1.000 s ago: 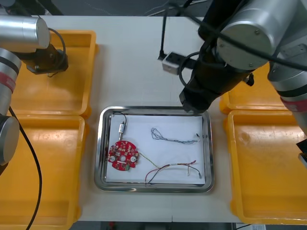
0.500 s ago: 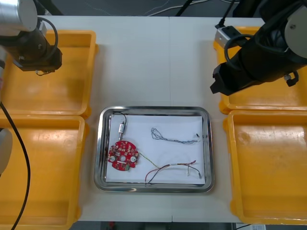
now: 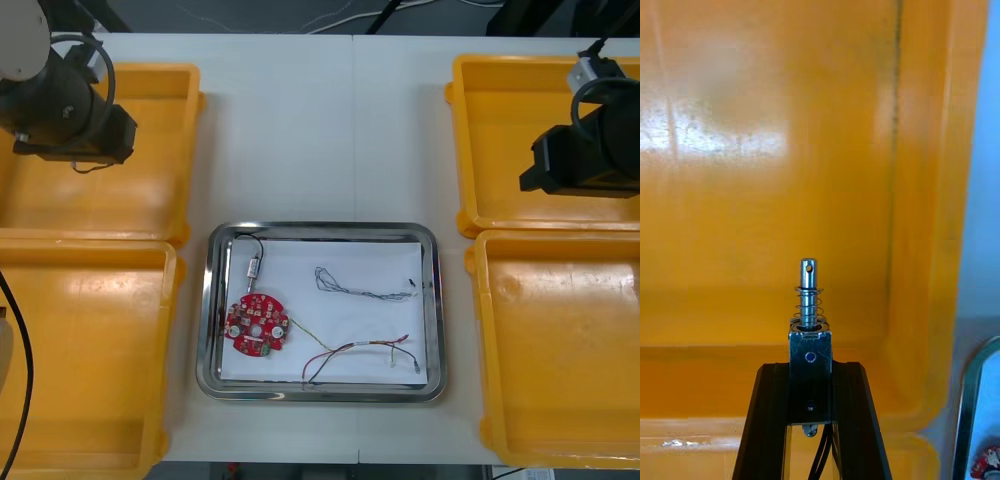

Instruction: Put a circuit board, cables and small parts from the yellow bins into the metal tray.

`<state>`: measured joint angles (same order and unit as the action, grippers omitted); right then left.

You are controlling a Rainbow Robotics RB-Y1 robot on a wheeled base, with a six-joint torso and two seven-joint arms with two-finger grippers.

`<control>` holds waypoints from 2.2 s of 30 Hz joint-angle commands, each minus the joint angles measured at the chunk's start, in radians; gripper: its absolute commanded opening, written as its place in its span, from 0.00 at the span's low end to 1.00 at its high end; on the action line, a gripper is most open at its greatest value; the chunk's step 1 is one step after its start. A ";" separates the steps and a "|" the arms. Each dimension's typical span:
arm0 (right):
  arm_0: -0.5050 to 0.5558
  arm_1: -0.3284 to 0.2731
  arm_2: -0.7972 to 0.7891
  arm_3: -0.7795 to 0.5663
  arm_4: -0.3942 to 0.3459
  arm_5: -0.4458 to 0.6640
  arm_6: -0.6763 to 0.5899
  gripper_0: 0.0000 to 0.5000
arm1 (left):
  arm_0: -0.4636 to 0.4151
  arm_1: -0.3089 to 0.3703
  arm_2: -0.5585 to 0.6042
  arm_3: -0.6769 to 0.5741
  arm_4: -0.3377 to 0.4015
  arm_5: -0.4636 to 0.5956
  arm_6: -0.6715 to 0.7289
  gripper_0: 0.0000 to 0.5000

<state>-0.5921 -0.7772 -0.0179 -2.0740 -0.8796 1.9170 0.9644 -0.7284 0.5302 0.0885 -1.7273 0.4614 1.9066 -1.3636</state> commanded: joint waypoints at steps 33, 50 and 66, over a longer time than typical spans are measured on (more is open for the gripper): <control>0.227 -0.116 -0.226 0.137 0.027 0.003 0.212 1.00 | 0.089 -0.048 -0.536 -0.393 -0.015 -0.035 0.609 0.00; 0.287 -0.054 -0.226 0.111 0.065 -0.036 0.232 1.00 | 0.103 -0.078 -0.756 -0.356 -0.092 -0.116 0.707 0.00; 0.295 0.010 -0.226 0.034 0.054 -0.020 0.301 1.00 | 0.103 -0.090 -0.823 -0.219 -0.132 -0.245 0.706 0.00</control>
<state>-0.3132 -0.7849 -0.2164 -1.9943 -0.8253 1.8877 1.2472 -0.6406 0.4670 -0.7102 -1.9508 0.3440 1.6810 -0.6947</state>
